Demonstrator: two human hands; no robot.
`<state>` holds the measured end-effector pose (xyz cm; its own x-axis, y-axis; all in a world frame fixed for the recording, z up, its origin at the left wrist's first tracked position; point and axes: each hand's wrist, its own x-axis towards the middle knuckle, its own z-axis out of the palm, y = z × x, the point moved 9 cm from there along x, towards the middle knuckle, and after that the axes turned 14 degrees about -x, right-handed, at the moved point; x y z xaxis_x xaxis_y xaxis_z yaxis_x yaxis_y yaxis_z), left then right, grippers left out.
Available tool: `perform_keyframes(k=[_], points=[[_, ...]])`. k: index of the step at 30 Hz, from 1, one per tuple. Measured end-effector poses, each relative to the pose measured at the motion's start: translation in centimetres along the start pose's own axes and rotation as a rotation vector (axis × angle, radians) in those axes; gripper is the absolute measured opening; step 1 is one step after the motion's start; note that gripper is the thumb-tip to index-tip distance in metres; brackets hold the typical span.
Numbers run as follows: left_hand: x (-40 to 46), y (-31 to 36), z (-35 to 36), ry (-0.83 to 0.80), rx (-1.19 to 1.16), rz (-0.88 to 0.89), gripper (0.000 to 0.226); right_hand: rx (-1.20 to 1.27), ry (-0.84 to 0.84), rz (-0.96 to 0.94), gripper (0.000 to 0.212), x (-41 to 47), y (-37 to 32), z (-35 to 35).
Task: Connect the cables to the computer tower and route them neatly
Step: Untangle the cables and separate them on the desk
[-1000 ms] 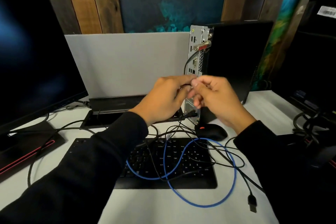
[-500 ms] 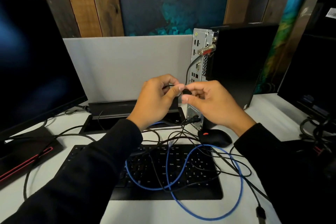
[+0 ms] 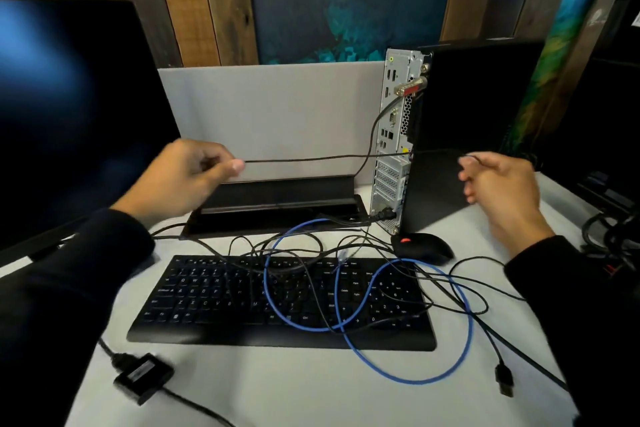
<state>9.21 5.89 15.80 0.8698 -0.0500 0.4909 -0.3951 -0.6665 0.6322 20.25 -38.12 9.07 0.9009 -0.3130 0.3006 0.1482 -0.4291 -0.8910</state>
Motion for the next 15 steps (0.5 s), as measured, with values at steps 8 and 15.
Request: perform_keyframes(k=[8,15], points=[[1.2,4.2,-6.2,0.329,0.001,0.135,0.031,-0.547,-0.204,-0.140,0.009,-3.5,0.1,1.2],[4.6,18.5,4.1,0.098,0.072,0.523,0.030,-0.171,-0.376,-0.510,0.075,-8.0,-9.9,3.5]])
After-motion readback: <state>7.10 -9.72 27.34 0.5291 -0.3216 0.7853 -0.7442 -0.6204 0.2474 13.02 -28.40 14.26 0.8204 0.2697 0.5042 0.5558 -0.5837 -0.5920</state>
